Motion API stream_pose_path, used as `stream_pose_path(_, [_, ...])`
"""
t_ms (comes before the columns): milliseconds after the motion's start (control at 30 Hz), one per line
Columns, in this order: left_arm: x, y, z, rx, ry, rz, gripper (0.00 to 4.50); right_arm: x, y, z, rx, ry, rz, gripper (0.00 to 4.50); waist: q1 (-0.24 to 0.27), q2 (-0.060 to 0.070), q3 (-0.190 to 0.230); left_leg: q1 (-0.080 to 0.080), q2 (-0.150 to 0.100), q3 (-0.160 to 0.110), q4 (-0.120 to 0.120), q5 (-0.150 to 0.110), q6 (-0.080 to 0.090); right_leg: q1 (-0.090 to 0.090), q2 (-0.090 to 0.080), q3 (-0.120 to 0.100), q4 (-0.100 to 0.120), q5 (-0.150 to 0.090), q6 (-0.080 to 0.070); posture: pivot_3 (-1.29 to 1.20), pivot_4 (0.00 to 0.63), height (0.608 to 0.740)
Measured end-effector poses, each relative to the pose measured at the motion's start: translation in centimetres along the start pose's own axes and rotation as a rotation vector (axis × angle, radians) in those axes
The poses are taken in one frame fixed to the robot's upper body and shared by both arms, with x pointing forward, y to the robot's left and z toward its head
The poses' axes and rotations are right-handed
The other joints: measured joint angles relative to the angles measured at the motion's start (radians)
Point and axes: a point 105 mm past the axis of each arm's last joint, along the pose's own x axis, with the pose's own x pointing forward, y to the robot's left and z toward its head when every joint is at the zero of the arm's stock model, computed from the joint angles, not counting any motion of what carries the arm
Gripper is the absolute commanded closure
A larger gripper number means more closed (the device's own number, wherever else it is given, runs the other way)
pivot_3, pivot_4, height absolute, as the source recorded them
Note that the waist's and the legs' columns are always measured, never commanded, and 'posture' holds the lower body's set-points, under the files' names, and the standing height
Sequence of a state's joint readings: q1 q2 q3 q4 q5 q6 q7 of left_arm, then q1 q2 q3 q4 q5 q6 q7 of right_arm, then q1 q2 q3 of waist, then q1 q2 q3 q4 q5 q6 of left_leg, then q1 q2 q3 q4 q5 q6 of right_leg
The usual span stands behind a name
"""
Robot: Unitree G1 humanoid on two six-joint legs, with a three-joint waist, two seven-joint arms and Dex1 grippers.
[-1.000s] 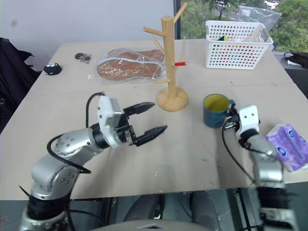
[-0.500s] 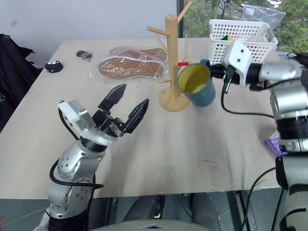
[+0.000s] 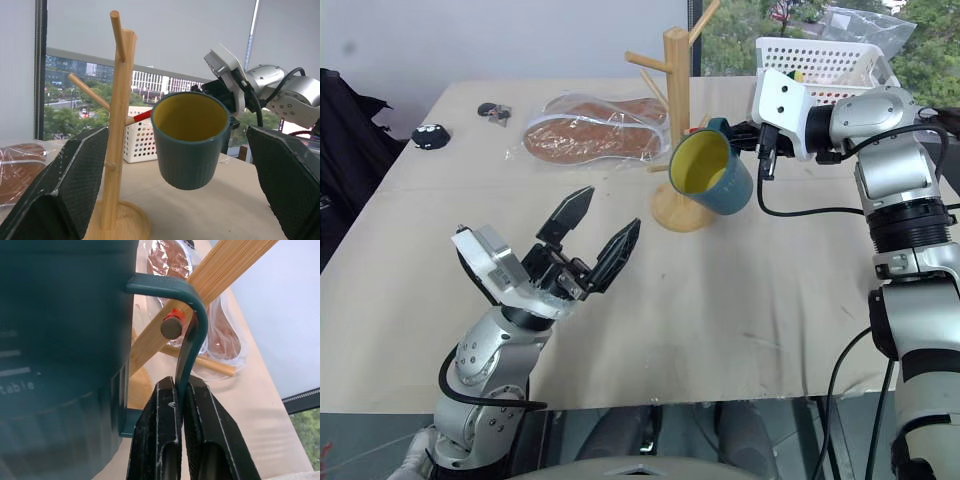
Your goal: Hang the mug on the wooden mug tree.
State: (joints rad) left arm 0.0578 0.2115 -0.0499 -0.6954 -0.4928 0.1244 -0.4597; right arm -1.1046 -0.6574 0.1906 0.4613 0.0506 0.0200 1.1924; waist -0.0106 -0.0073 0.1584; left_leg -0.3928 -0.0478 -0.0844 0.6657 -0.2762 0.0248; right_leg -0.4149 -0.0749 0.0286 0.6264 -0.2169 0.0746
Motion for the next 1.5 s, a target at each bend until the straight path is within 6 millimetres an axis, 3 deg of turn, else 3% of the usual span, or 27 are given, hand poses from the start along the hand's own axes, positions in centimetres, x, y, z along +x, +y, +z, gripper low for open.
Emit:
stream_pose_path(100, [0.0, 0.0, 0.0, 0.002, 0.0, -0.003, 0.0, 0.3, -0.8, 0.5, -0.016, 0.005, -0.029, 4.47, -0.001, 0.0, 0.0, 0.0, 0.0, 0.0, 0.0, 0.0, 0.0, 0.0, 0.0, 0.0, 0.0, 0.0, 0.0, 0.0, 0.15, 0.74])
stream_pose_path(167, [0.0, 0.1, -0.1, 0.0, 0.003, -0.001, 0.0, 0.8, -1.0, 0.7, -0.016, 0.003, -0.044, 3.9, -0.001, 0.0, 0.0, 0.0, 0.0, 0.0, 0.0, 0.0, 0.0, 0.0, 0.0, 0.0, 0.0, 0.0, 0.0, 0.0, 0.15, 0.74])
stream_pose_path(233, [0.0, 0.1, -0.2, 0.0, 0.003, -0.001, 0.0, 1.0, -1.1, 0.7, -0.008, 0.001, -0.045, 3.15, 0.0, 0.0, 0.0, 0.0, 0.0, 0.0, 0.0, 0.0, 0.0, 0.0, 0.0, 0.0, 0.0, 0.0, 0.0, 0.0, 0.15, 0.74])
stream_pose_path(367, [-0.2, 0.2, -0.1, 0.005, -0.004, 0.003, 0.0, 1.0, -1.9, 0.8, 0.004, 0.0, -0.084, 0.98, -0.001, 0.0, 0.0, 0.0, 0.0, 0.0, 0.0, 0.0, 0.0, 0.0, 0.0, 0.0, 0.0, 0.0, 0.0, 0.0, 0.15, 0.74])
stream_pose_path(433, [-0.4, 0.1, -0.3, 0.004, 0.005, 0.005, 0.0, 0.8, -2.3, 0.9, 0.005, -0.001, -0.101, 0.16, -0.001, 0.0, 0.0, 0.0, 0.0, 0.0, 0.0, 0.0, 0.0, 0.0, 0.0, 0.0, 0.0, 0.0, 0.0, 0.0, 0.15, 0.74])
stream_pose_path(600, [-0.6, 0.2, -0.6, 0.01, 0.021, 0.007, 0.0, -0.2, -2.8, 0.6, 0.047, 0.02, -0.121, 0.16, -0.001, 0.0, 0.0, -0.001, 0.0, -0.001, 0.0, 0.0, 0.0, 0.0, 0.0, -0.001, 0.0, 0.0, 0.0, 0.0, 0.15, 0.74])
stream_pose_path(733, [-1.9, 1.0, -1.7, 0.04, 0.12, 0.025, 0.0, -4.5, -2.2, 0.0, 0.216, -0.012, -0.13, 0.16, 0.014, 0.0, 0.0, -0.002, 0.0, -0.003, -0.001, 0.0, 0.0, 0.0, -0.001, -0.003, -0.001, 0.0, 0.0, 0.0, 0.15, 0.74])
stream_pose_path(767, [-2.2, 1.2, -2.0, 0.041, 0.142, 0.031, 0.0, -4.8, -1.9, -0.4, 0.247, -0.016, -0.126, 0.16, 0.014, 0.0, 0.0, -0.002, 0.0, -0.002, -0.001, 0.0, 0.0, 0.0, -0.001, -0.003, -0.001, 0.0, 0.0, 0.0, 0.15, 0.74])
stream_pose_path(867, [-3.7, 1.5, -3.6, 0.026, 0.273, 0.041, 0.0, -5.3, 1.7, -2.4, 0.447, -0.074, -0.099, 0.16, 0.014, 0.0, -0.001, -0.002, 0.0, -0.002, 0.0, 0.0, 0.001, 0.0, -0.002, -0.002, 0.0, 0.0, 0.0, 0.0, 0.15, 0.74])
stream_pose_path(967, [-6.2, 1.6, -5.7, -0.01, 0.448, 0.063, 0.0, -4.8, 7.6, -5.0, 0.653, -0.132, -0.106, 0.16, 0.017, 0.001, -0.001, -0.002, 0.0, -0.003, -0.001, -0.001, 0.002, -0.001, -0.001, -0.002, 0.0, 0.0, 0.0, 0.0, 0.15, 0.74])
stream_pose_path(1000, [-7.5, 1.5, -6.5, -0.021, 0.519, 0.079, 0.0, -4.5, 11.0, -6.0, 0.756, -0.142, -0.121, 0.16, 0.021, 0.001, -0.001, -0.002, 0.001, -0.003, -0.002, -0.001, 0.002, -0.001, -0.001, -0.003, 0.0, 0.0, 0.0, 0.0, 0.15, 0.74])
stream_pose_path(1033, [-8.1, 1.6, -6.9, -0.03, 0.55, 0.094, 0.0, -4.0, 12.7, -6.6, 0.819, -0.14, -0.119, 0.16, 0.022, 0.004, 0.0, -0.002, 0.0, -0.002, -0.001, -0.001, 0.002, -0.001, -0.001, -0.002, 0.001, 0.0, 0.0, 0.0, 0.15, 0.74])
stream_pose_path(1167, [-9.7, 2.2, -7.5, -0.015, 0.632, 0.144, 0.0, -4.0, 18.7, -7.3, 0.914, -0.14, -0.253, 0.16, 0.025, 0.006, 0.0, 0.0, -0.001, -0.003, 0.0, -0.002, 0.004, 0.001, -0.001, -0.003, 0.002, 0.0, 0.0, 0.0, 0.15, 0.74])
stream_pose_path(1333, [-10.2, 2.4, -7.7, 0.001, 0.669, 0.141, 0.0, -5.3, 22.5, -8.6, 0.907, -0.111, -0.405, 0.05, 0.021, 0.006, 0.0, 0.013, -0.001, 0.0, 0.001, -0.003, 0.005, 0.013, 0.0, -0.001, 0.001, -0.003, -0.003, 0.0, 0.15, 0.74])
stream_pose_path(1500, [-10.3, 3.0, -8.1, 0.005, 0.685, 0.123, 0.0, -6.5, 24.2, -9.4, 0.908, -0.088, -0.471, 0.05, 0.015, 0.005, -0.001, 0.015, 0.002, -0.001, 0.0, -0.003, 0.005, 0.015, 0.003, -0.001, 0.001, -0.002, -0.002, 0.0, 0.15, 0.74])
